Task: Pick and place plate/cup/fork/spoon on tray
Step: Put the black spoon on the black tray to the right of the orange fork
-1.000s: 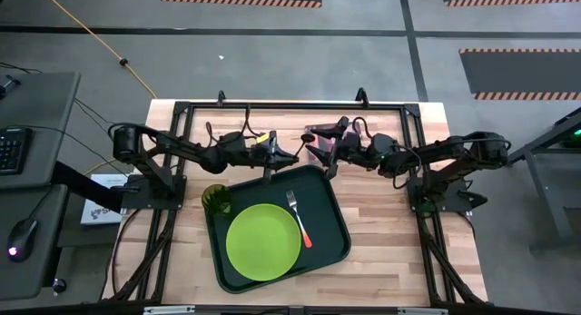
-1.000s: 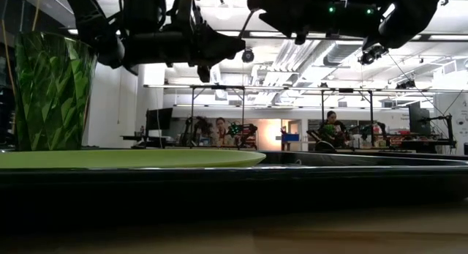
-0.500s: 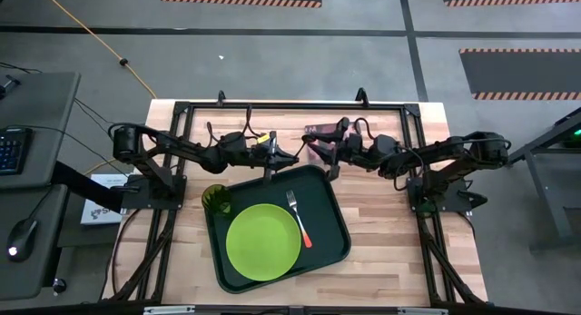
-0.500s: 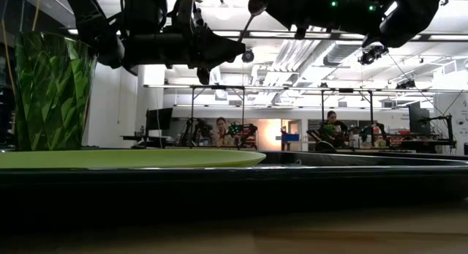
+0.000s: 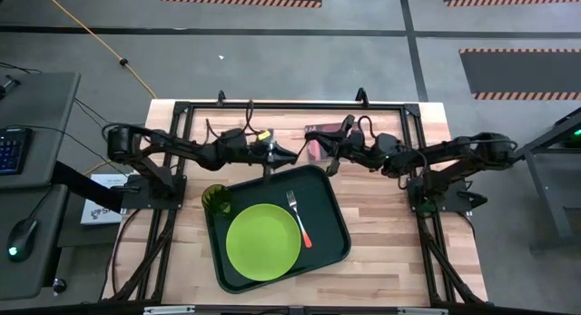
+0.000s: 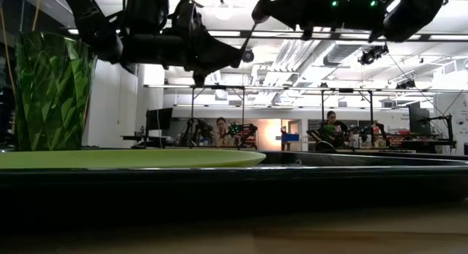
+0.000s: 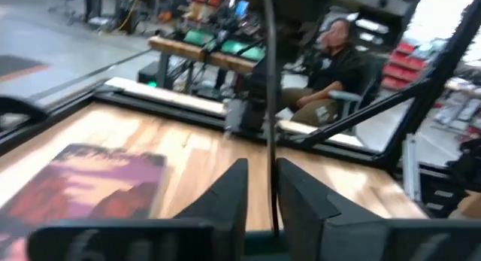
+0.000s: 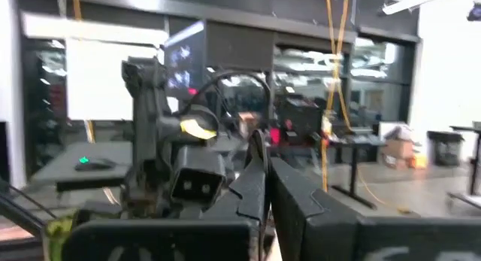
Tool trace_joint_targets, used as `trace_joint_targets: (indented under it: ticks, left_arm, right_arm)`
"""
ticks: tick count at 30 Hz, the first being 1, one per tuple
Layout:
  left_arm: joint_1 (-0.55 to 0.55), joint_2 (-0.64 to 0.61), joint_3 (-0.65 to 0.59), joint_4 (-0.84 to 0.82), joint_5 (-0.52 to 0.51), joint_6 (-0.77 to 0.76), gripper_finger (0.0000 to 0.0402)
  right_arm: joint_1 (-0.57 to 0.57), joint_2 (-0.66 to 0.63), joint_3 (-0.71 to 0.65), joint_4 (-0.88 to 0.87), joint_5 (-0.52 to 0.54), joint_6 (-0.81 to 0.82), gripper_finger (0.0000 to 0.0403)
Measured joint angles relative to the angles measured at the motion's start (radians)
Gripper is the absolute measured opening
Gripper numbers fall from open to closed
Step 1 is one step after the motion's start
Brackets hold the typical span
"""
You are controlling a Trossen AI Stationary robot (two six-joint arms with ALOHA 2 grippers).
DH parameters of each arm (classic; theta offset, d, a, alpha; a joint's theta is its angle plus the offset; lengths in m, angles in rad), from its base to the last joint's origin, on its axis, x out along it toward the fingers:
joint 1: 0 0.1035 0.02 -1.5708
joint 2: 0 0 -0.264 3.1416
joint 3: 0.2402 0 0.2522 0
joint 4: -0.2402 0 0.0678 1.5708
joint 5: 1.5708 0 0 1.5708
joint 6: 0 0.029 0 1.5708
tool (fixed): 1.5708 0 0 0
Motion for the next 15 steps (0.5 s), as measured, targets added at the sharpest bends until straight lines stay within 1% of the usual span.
trace_joint_targets:
  ticks: [4,7,10,11,13,15]
  left_arm:
    - [0.042,-0.099,0.000,-0.173,0.002,0.009,0.0098]
    - [0.062,-0.177,0.000,-0.264,0.003,0.012,0.0124]
    - [0.076,-0.258,0.000,-0.348,0.005,0.036,0.0144]
    - [0.080,-0.283,0.000,-0.369,0.005,0.042,0.0149]
    - [0.081,-0.336,-0.001,-0.412,0.005,0.064,0.0157]
    - [0.081,-0.389,-0.012,-0.411,0.006,0.089,0.0162]
  right_arm:
    - [0.016,-0.109,0.000,-0.189,0.063,-0.006,0.0003]
    - [0.038,-0.169,0.000,-0.299,0.106,-0.009,0.0002]
    - [0.068,-0.217,0.000,-0.385,0.161,-0.026,0.0001]
    - [0.075,-0.232,0.000,-0.421,0.164,-0.021,0.0001]
    - [0.083,-0.261,0.000,-0.512,0.139,0.030,0.0001]
    - [0.077,-0.285,0.000,-0.605,0.036,0.127,0.0001]
